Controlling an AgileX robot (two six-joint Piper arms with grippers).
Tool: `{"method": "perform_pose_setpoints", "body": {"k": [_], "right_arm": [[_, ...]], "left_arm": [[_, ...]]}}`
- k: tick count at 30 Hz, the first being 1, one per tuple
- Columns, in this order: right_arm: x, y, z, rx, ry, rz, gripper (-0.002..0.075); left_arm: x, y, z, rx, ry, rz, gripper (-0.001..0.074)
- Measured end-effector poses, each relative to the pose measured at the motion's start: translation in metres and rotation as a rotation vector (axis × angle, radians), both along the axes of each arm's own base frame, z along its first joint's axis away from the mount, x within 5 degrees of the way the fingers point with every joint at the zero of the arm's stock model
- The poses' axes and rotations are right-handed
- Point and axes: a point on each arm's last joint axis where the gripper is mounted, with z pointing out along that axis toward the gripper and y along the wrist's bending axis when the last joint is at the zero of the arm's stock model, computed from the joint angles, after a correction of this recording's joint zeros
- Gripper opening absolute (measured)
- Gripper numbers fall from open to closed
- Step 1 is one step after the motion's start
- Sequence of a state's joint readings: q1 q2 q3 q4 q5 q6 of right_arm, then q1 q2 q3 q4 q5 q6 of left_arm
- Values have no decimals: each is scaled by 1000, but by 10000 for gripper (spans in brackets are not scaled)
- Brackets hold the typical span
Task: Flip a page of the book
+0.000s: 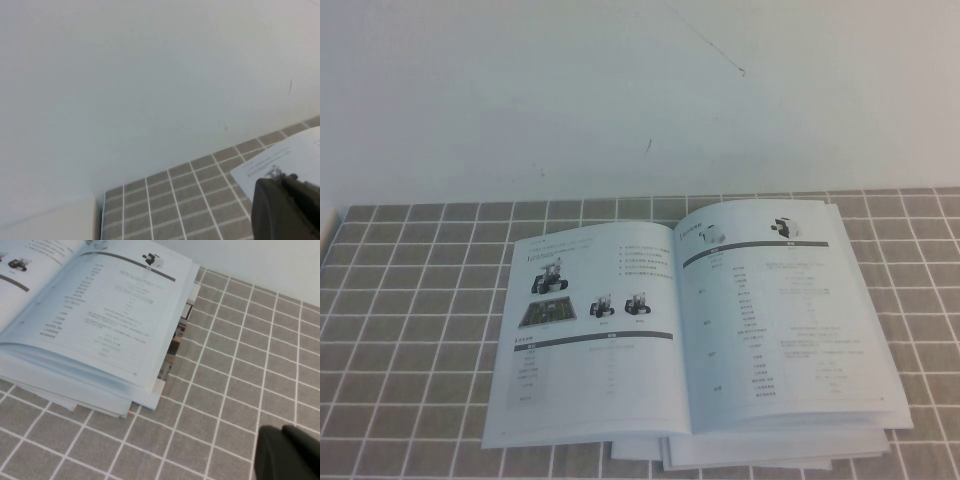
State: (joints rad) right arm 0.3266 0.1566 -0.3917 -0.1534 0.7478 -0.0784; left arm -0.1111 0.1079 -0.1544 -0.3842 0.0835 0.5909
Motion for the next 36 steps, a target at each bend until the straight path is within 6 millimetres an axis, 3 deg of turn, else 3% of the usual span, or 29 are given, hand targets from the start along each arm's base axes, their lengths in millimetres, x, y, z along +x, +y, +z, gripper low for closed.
{"method": "perform_pose_setpoints", "body": {"k": [6, 10, 23, 30, 36], "right_arm": [[0, 0, 0, 0, 0, 0, -1], [0, 0, 0, 1, 0, -1, -1], [0, 0, 0, 1, 0, -1, -1], [0, 0, 0, 1, 0, -1, -1], [0, 0, 0, 1, 0, -1, -1]], "left_arm": [[-4, 2, -51, -19, 102, 45, -4], [-4, -1, -64, -31, 190, 19, -4], [-6, -2, -71, -6, 262, 5, -4], [-6, 4, -73, -143, 314, 88, -4], [-6, 5, -73, -155, 319, 96, -4]]}}
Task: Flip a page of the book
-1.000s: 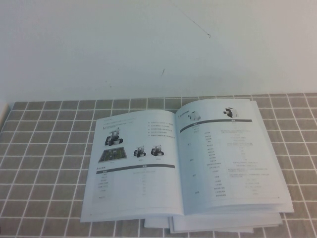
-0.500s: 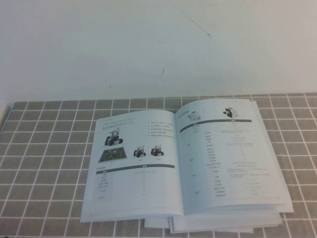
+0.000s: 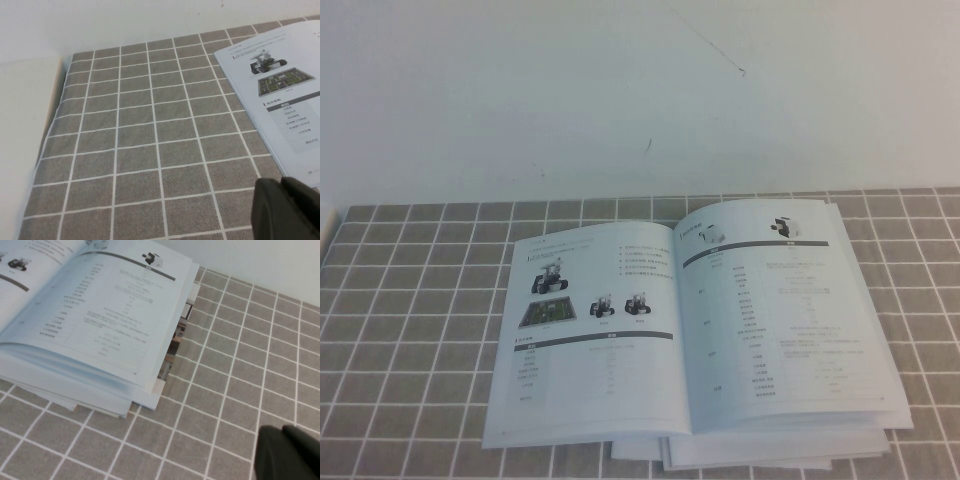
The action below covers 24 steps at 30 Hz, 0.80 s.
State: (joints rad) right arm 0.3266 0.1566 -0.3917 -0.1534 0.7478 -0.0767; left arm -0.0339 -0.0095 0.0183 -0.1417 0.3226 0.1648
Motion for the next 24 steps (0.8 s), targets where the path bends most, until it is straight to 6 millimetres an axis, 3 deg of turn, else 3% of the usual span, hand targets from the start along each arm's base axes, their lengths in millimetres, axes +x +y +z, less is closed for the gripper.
{"method": "perform_pose_setpoints", "body": {"k": [24], "right_arm": [[0, 0, 0, 0, 0, 0, -1]], "left_arm": [[0, 0, 0, -12, 3, 4, -4]]}}
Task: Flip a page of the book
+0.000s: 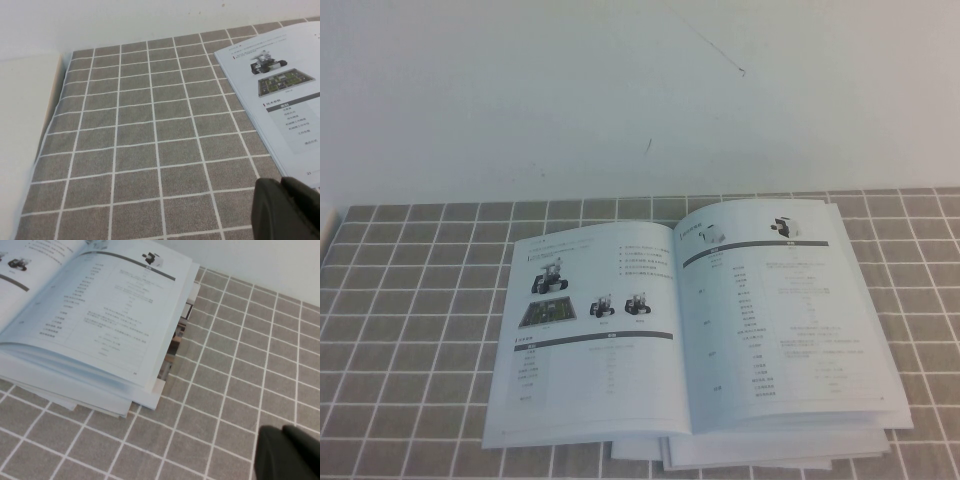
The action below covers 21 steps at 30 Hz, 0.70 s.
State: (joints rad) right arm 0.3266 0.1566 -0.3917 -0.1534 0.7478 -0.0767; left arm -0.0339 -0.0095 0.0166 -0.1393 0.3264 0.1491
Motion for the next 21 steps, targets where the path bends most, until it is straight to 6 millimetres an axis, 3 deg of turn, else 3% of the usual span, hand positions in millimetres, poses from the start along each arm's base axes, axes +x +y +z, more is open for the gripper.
{"method": "perform_pose_setpoints", "body": {"k": [12, 21], "right_arm": [[4, 0, -9, -10, -48, -23, -1], [10, -4, -72, 61, -177, -199, -1]], "left_arm": [[0, 0, 0, 0, 0, 0, -4], [0, 0, 0, 0, 0, 0, -4]]}}
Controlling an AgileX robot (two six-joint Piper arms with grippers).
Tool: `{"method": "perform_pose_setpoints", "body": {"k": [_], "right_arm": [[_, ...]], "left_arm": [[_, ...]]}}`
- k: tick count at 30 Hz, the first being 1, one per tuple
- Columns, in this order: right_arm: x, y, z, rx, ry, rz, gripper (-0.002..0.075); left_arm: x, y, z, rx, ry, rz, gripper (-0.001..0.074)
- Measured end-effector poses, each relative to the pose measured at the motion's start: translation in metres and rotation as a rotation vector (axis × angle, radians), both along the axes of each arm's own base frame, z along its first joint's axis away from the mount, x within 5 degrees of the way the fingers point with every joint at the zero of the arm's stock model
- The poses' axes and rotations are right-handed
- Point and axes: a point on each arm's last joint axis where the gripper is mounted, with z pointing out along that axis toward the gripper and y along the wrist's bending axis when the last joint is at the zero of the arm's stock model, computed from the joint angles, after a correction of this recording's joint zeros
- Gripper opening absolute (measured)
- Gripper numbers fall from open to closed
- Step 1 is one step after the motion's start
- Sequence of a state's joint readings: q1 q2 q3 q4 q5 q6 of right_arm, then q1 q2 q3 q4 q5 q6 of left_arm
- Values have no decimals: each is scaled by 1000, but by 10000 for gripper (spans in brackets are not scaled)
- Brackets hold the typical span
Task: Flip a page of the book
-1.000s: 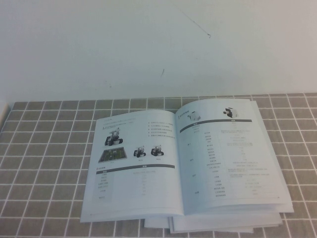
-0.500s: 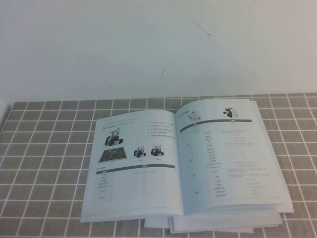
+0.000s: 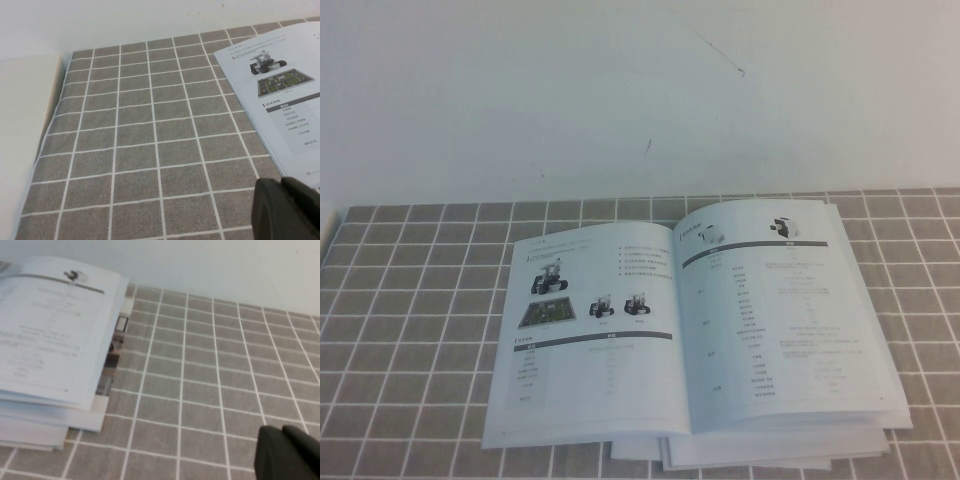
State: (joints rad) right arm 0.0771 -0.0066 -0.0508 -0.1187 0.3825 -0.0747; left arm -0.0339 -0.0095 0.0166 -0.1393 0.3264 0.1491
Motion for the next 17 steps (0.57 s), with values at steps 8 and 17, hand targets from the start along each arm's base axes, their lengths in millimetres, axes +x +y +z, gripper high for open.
{"method": "perform_pose_setpoints", "body": {"k": [8, 17], "right_arm": [[2, -2, -20, 20, 39, -58, -1], [2, -1, -20, 16, 38, -48, -1]], "left_arm": [[0, 0, 0, 0, -2, 0, -4], [0, 0, 0, 0, -2, 0, -4]]}}
